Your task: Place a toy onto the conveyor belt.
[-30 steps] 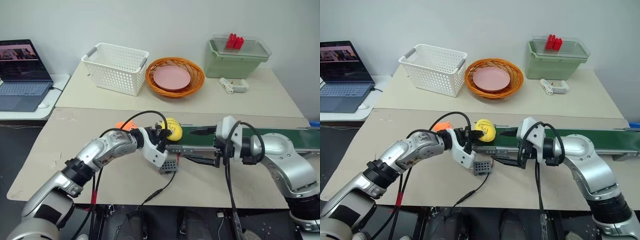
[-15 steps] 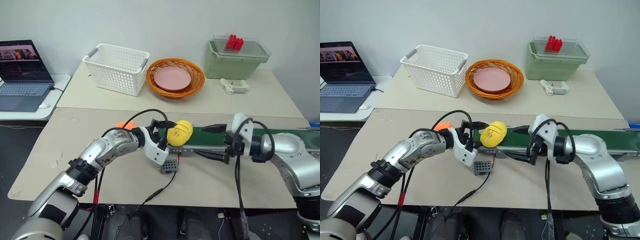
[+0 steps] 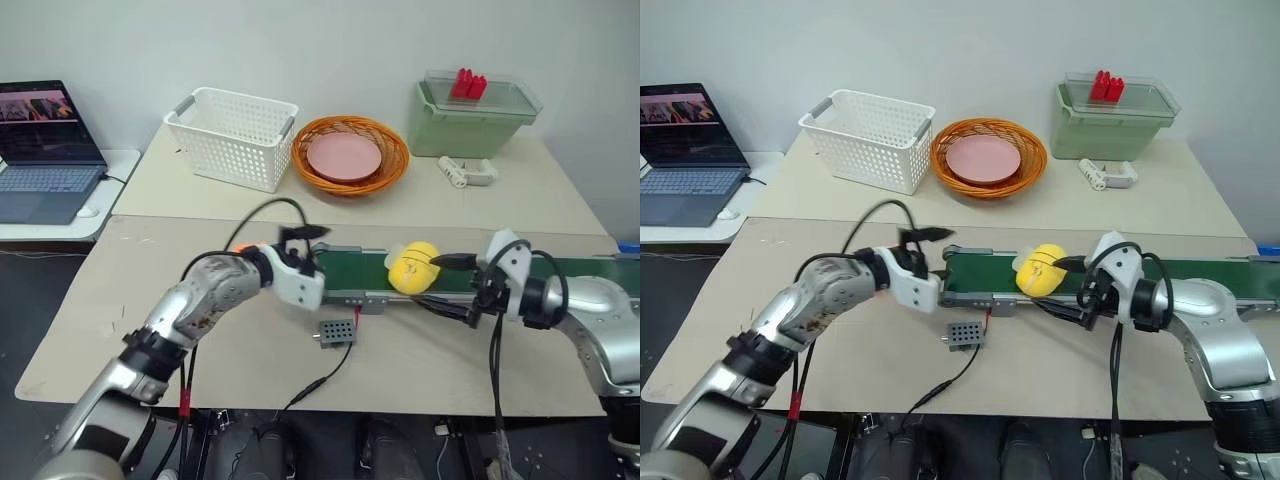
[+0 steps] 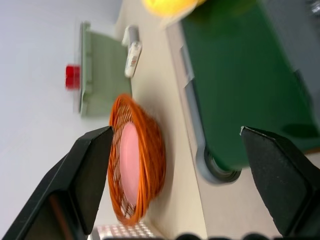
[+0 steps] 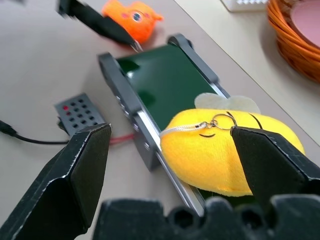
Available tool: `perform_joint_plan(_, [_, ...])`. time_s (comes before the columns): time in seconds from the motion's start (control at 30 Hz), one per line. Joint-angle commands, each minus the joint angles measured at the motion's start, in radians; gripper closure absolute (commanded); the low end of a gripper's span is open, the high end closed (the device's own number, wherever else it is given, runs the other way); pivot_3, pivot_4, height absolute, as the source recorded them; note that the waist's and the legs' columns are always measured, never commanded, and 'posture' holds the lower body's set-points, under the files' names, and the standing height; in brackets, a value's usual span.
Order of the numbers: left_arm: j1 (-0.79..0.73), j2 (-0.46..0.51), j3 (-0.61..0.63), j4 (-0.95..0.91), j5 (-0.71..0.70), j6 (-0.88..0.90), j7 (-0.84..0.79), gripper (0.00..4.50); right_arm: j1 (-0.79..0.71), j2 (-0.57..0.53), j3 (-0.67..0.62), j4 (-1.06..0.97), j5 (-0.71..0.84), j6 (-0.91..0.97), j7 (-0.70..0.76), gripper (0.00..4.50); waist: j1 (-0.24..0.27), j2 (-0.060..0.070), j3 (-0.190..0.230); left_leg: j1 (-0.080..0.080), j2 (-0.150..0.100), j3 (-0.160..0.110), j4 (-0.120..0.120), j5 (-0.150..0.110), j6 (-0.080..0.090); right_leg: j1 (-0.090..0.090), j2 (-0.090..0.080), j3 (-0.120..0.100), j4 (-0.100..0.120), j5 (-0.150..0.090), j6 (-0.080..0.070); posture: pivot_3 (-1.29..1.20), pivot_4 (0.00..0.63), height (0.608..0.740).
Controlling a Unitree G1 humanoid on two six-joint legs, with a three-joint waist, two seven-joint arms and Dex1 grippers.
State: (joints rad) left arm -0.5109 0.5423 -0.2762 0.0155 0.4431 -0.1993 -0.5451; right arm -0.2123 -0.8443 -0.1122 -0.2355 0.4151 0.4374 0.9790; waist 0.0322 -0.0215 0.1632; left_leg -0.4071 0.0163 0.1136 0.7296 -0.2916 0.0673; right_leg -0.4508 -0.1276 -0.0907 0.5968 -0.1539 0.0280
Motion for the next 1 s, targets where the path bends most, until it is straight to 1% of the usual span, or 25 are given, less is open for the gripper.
perform_joint_plan(0.03, [0.08, -0.115, 0.19, -0.178, -0.206, 0.362, 0.003, 0.17, 0.0, -0.015, -0.043, -0.072, 0.013, -0.002, -0.012, 0.0, -0.007, 0.0, 0.0, 0.0, 0.0, 0.0, 0.0, 0.0, 0.0, 0.0, 0.0, 0.0, 0.001, 0.0, 0.0, 0.0, 0.15, 0.74])
perform_joint_plan(0.1, [0.11, -0.194, 0.291, -0.261, -0.292, 0.549, 0.041, 0.17, 0.003, -0.015, -0.046, -0.098, 0.018, 0.009, -0.017, 0.0, -0.01, 0.0, 0.0, 0.0, 0.0, 0.0, 0.0, 0.0, 0.0, 0.001, 0.0, 0.0, 0.0, 0.0, 0.001, 0.0, 0.15, 0.74])
perform_joint_plan(0.2, [0.122, -0.299, 0.49, -0.357, -0.421, 0.799, 0.137, 0.17, -0.004, -0.014, -0.041, -0.139, 0.022, 0.024, -0.025, 0.0, -0.015, 0.0, 0.0, 0.002, 0.0, -0.002, 0.001, 0.0, 0.0, 0.004, 0.0, 0.0, 0.0, 0.0, 0.002, 0.0, 0.15, 0.74])
perform_joint_plan(0.3, [0.134, -0.314, 0.623, -0.407, -0.49, 0.908, 0.188, 0.17, -0.025, 0.0, -0.03, -0.174, 0.035, 0.039, -0.038, 0.0, -0.021, 0.0, 0.0, 0.008, 0.0, -0.003, 0.0, -0.001, 0.001, 0.011, 0.0, 0.0, -0.002, -0.001, 0.004, 0.0, 0.15, 0.74])
perform_joint_plan(0.37, [0.145, -0.315, 0.731, -0.439, -0.538, 0.958, 0.227, 0.17, -0.045, 0.015, 0.001, -0.207, 0.049, 0.051, -0.036, 0.0, -0.025, 0.0, 0.0, 0.008, 0.0, -0.003, 0.0, -0.002, 0.002, 0.011, 0.0, 0.0, -0.002, -0.001, 0.003, 0.0, 0.15, 0.74])
perform_joint_plan(0.47, [0.183, -0.334, 0.848, -0.488, -0.633, 1.035, 0.255, 0.17, -0.082, 0.041, 0.05, -0.24, 0.07, 0.064, -0.024, 0.0, -0.031, 0.0, 0.0, 0.009, 0.0, -0.004, 0.0, -0.001, 0.0, 0.01, 0.0, 0.0, -0.001, 0.0, 0.002, 0.0, 0.15, 0.74])
perform_joint_plan(0.53, [0.222, -0.343, 0.888, -0.506, -0.675, 1.075, 0.26, 0.17, -0.113, 0.056, 0.079, -0.244, 0.077, 0.068, -0.016, 0.0, -0.026, 0.0, 0.0, 0.009, 0.0, -0.004, 0.0, 0.0, 0.0, 0.011, 0.0, 0.0, -0.001, 0.0, 0.002, 0.0, 0.15, 0.74])
perform_joint_plan(0.67, [0.31, -0.357, 0.932, -0.511, -0.717, 1.069, 0.285, 0.17, -0.187, 0.097, 0.144, -0.231, 0.078, 0.06, 0.001, 0.0, -0.019, 0.0, 0.0, 0.008, -0.001, -0.004, 0.0, -0.001, 0.0, 0.011, -0.001, -0.001, -0.002, 0.0, 0.001, 0.0, 0.15, 0.74])
perform_joint_plan(0.8, [0.382, -0.359, 0.917, -0.515, -0.73, 1.029, 0.305, 0.17, -0.215, 0.14, 0.178, -0.222, 0.072, 0.056, -0.007, 0.0, -0.018, -0.001, 0.0, 0.008, -0.001, -0.004, 0.0, -0.001, -0.001, 0.011, -0.001, -0.001, -0.002, 0.0, 0.0, 0.0, 0.15, 0.74])
perform_joint_plan(1.0, [0.423, -0.347, 0.891, -0.533, -0.762, 1.012, 0.329, 0.17, -0.206, 0.166, 0.164, -0.183, 0.041, 0.047, -0.046, 0.0, -0.018, -0.001, 0.0, 0.008, -0.001, -0.004, 0.0, -0.001, -0.001, 0.011, -0.002, -0.001, -0.002, 0.0, -0.001, 0.0, 0.15, 0.74])
